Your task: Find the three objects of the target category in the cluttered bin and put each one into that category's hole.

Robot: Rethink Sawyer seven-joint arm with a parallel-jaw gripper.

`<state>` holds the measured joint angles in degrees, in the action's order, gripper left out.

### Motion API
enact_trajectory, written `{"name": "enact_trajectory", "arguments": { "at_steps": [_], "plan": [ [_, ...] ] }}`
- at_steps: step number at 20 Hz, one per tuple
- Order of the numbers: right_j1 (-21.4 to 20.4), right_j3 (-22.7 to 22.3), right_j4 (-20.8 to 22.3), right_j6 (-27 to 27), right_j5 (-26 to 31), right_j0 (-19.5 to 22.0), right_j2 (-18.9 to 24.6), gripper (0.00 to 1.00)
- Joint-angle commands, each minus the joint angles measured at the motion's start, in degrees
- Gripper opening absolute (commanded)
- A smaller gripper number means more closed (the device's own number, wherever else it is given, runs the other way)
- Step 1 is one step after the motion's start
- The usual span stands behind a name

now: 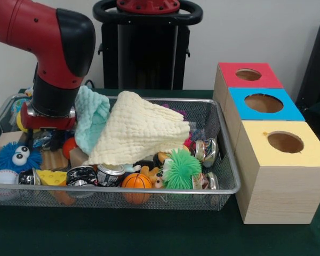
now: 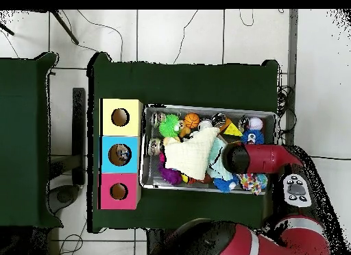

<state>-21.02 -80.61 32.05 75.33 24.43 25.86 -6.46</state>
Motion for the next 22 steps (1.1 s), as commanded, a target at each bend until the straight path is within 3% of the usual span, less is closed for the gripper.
{"name": "enact_trajectory", "arguments": {
  "at_steps": [1, 8, 14, 22],
  "plan": [
    [4.8, -1.6, -0.1, -2.1, 16.3, 0.8, 0.7, 1.0],
    [7.8, 1.1, 1.9, 0.5, 17.2, -0.2, -1.9, 1.0],
    [11.6, 3.0, 2.0, 6.4, 13.2, -2.6, -4.4, 1.0],
    [13.8, 4.6, 0.0, 3.8, 18.0, -3.5, -5.5, 1.0]
  ]
}}
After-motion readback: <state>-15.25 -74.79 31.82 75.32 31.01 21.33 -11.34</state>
